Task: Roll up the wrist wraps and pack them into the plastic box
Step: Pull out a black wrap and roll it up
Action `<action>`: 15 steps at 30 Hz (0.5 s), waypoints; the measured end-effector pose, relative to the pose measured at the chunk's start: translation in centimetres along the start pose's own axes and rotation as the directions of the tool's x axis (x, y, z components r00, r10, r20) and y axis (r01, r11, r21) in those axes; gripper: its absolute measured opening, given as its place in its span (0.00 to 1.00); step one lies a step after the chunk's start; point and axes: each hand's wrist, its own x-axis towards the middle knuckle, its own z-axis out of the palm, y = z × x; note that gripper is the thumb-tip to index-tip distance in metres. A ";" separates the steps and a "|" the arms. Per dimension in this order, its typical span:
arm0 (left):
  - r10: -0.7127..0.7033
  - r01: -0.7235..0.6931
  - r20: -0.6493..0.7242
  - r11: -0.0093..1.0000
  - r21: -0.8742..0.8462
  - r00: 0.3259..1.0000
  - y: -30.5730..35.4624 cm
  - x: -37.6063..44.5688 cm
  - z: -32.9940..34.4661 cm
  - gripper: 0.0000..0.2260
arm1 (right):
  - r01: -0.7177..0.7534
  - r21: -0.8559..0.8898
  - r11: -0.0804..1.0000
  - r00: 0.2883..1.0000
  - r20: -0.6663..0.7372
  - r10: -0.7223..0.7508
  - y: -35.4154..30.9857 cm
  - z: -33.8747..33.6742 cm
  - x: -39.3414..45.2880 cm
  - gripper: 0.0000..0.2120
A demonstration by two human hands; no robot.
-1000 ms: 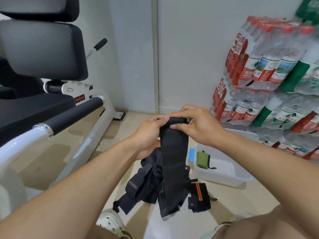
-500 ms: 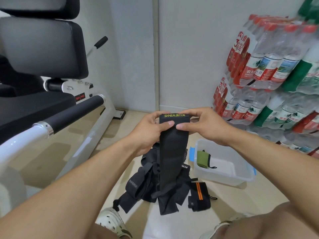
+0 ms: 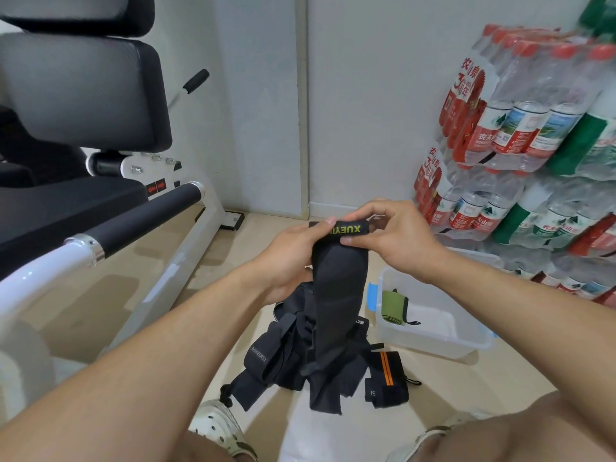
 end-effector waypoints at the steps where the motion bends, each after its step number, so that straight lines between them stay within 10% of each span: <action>1: 0.008 -0.008 -0.001 1.000 -0.006 1.000 0.0 0.0 0.0 0.12 | 0.000 0.004 1.000 1.000 0.001 0.000 0.0 0.0 0.0 0.15; 15: 0.145 -0.143 -0.027 0.987 0.070 0.989 0.5 -1.6 0.5 0.14 | -0.282 0.282 0.917 0.950 0.215 0.226 -3.2 -1.3 -1.8 0.15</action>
